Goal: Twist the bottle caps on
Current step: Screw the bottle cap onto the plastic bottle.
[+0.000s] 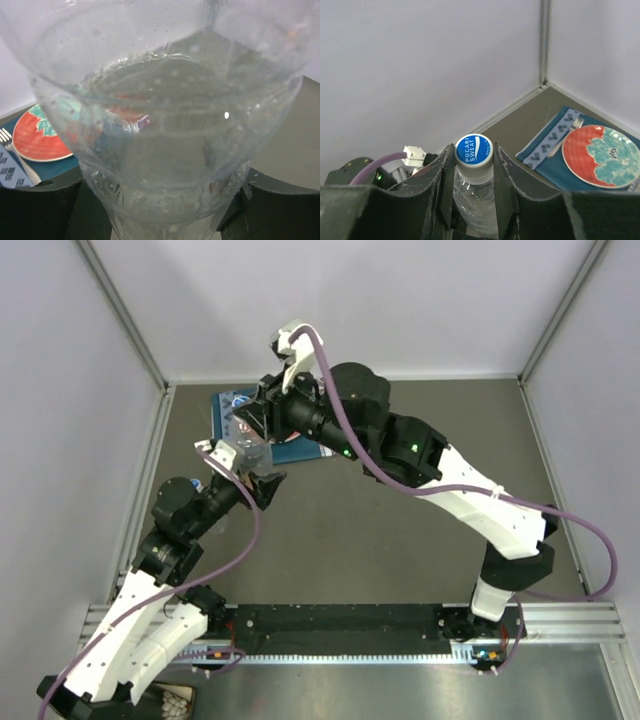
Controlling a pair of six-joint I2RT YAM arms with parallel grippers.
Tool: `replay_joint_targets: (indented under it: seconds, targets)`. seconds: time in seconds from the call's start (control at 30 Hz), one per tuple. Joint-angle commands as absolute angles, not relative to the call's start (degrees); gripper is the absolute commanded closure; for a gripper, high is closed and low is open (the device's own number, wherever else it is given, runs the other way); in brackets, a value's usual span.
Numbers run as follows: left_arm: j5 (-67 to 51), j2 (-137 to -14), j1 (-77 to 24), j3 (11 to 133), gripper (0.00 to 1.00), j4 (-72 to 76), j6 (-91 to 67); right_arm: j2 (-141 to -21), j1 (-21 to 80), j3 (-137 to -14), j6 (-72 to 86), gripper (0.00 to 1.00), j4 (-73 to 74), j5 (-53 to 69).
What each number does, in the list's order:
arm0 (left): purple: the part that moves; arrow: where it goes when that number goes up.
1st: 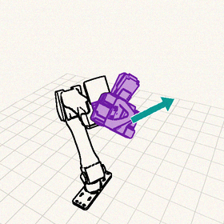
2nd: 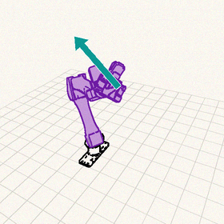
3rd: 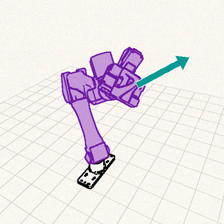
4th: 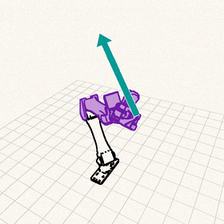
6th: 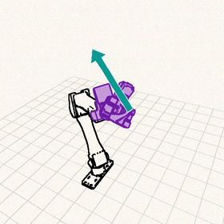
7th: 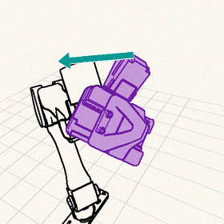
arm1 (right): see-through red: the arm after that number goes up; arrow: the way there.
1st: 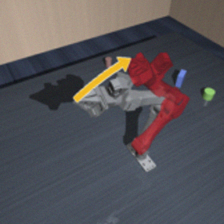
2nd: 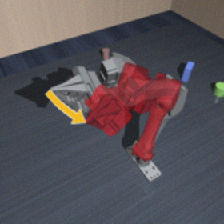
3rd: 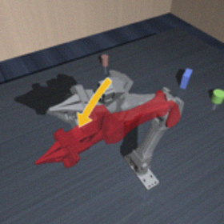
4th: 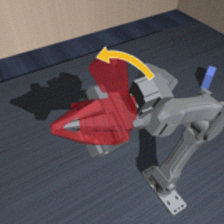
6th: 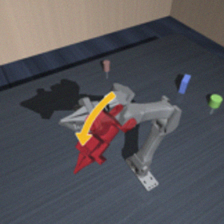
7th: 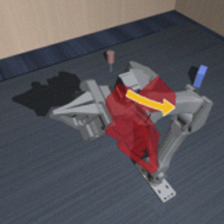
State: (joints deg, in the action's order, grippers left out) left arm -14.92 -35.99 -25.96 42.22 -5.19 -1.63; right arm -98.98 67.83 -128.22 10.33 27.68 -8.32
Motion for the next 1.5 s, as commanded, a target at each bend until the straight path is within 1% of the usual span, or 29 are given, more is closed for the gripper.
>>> replay_joint_targets:
  seconds: [0.0, 0.03, 0.1, 0.13, 0.17, 0.2, 0.23, 0.27, 0.37, 0.43, 0.5, 0.57, 0.6, 0.63, 0.67, 0.7, 0.73, 0.77, 0.8, 0.83, 0.9, 0.93, 1.03, 1.1, 1.17, 1.2, 1.23, 1.37, 1.47]
  targets:
    - [-9.23, -35.68, -25.05, 45.61, 1.0, 0.27, -3.43, -103.18, 70.93, -130.87, 11.7, 0.98, 40.78, -18.18]
    - [-9.14, -35.42, -25.05, 45.7, 1.0, 0.26, -3.43, -103.79, 70.93, -130.96, 10.91, 0.97, 40.78, -18.89]
    - [-9.05, -35.25, -24.87, 46.05, 1.0, 0.18, -3.43, -104.41, 71.28, -130.87, 7.57, 0.89, 40.78, -21.7]
    - [-8.97, -35.16, -24.87, 46.14, 1.0, 0.18, -3.51, -104.85, 71.37, -130.26, 5.99, 0.81, 40.87, -24.23]
    - [-8.96, -35.16, -24.79, 46.23, 1.0, -1.3, -3.69, -104.85, 71.37, -129.99, 5.28, 0.7, 40.78, -24.61]
    - [-8.96, -35.24, -24.79, 46.32, 1.0, -1.23, -3.69, -104.94, 71.37, -129.56, 4.84, 0.67, 40.69, -24.96]
    - [-8.96, -35.16, -24.7, 46.41, 1.0, -1.32, -3.78, -104.94, 71.37, -129.12, 4.14, 0.62, 40.69, -25.74]
    - [-9.14, -35.07, -24.7, 46.41, 1.0, -1.32, -3.87, -105.03, 71.37, -129.2, 3.7, 0.49, 40.69, -25.93]
    - [-9.23, -35.07, -24.61, 46.32, 1.0, -1.32, -4.13, -104.33, 71.37, -130.42, 2.82, 0.45, 40.69, -27.5]
    - [-9.49, -35.07, -24.61, 46.23, 1.0, -1.41, -4.22, -103.89, 71.37, -132.17, 1.94, 0.38, 40.78, -29.43]
    - [-10.37, -34.98, -24.61, 46.14, 1.0, -1.49, -4.31, -102.67, 71.1, -133.06, 1.41, 0.37, 40.61, -29.45]
    - [-11.42, -34.72, -24.52, 45.97, 1.0, -1.67, -4.57, -100.82, 70.32, -133.51, 1.32, 0.35, 40.69, -26.91]
    - [-14.12, -34.63, -24.43, 45.71, 1.0, -1.32, -4.4, -98.2, 69.53, -132.64, 1.75, 0.35, 40.69, -24.63]
    - [-16.06, -34.45, -24.43, 45.62, 1.0, -1.23, -4.13, -96.52, 68.48, -131.76, 3.32, 0.35, 40.35, -16.17]
    - [-18.17, -34.45, -24.35, 45.44, 1.0, -0.97, -4.39, -94.94, 64.64, -130.79, 4.47, 0.35, 39.99, -10.43]
    - [-24.72, -34.19, -24.35, 45.44, 1.0, -0.88, -4.39, -91.01, 62.42, -127.47, 5.27, 0.35, 39.03, -3.5]
    - [-28.09, -34.19, -24.35, 45.27, 1.0, -0.79, -4.66, -89.14, 59.53, -125.01, 6.84, 0.35, 37.54, 11.89]
    - [-31.08, -33.93, -24.35, 44.83, 1.0, -0.53, -5.79, -87.12, 55.24, -122.63, 7.38, 0.35, 33.53, 19.35]
    - [-38.33, -33.93, -24.35, 44.56, 1.0, 1.39, -6.41, -84.23, 52.85, -118.26, 7.21, 0.35, 31.75, 27.6]
    - [-41.19, -33.84, -24.35, 44.39, 1.0, 2.19, -8.33, -82.63, 51.17, -115.78, 6.6, 0.35, 29.12, 41.87]
    - [-47.26, -34.19, -24.35, 43.86, 1.0, 4.99, -10.45, -80.43, 49.32, -110.86, 3.88, 0.34, 25.5, 51.99]
    - [-52.33, -34.36, -24.35, 43.77, 1.0, 5.97, -11.33, -78.59, 49.31, -109.79, 1.43, 0.33, 24.97, 54.29]
    - [-57.29, -35.15, -24.35, 43.77, 1.0, 7.64, -14.23, -79.01, 48.43, -109.33, 0.44, 0.27, 23.73, 57.99]
    - [-59.75, -35.77, -24.35, 43.86, 1.0, 8.35, -14.85, -80.41, 48.25, -110.47, 1.92, 0.27, 21.03, 61.07]
    - [-63.34, -36.3, -24.43, 43.68, 1.0, 10.1, -17.13, -82.08, 48.16, -110.31, 7.09, 0.27, 15.41, 66.95]
    - [-64.15, -36.91, -24.52, 43.42, 1.0, 10.8, -18.01, -82.52, 48.16, -109.43, 9.47, 0.27, 8.42, 68.28]
    - [-64.77, -37.0, -24.87, 43.24, 1.0, 12.03, -19.32, -83.23, 48.16, -109.16, 13.76, 0.27, 5.22, 70.12]
    - [-67.06, -37.53, -25.93, 42.8, 1.0, 12.39, -20.3, -86.74, 48.16, -109.86, 23.36, 0.27, -7.27, 72.51]
    - [-67.24, -37.71, -26.37, 42.54, 1.0, 12.04, -19.95, -90.43, 48.16, -112.23, 29.6, 0.27, -13.52, 74.0]
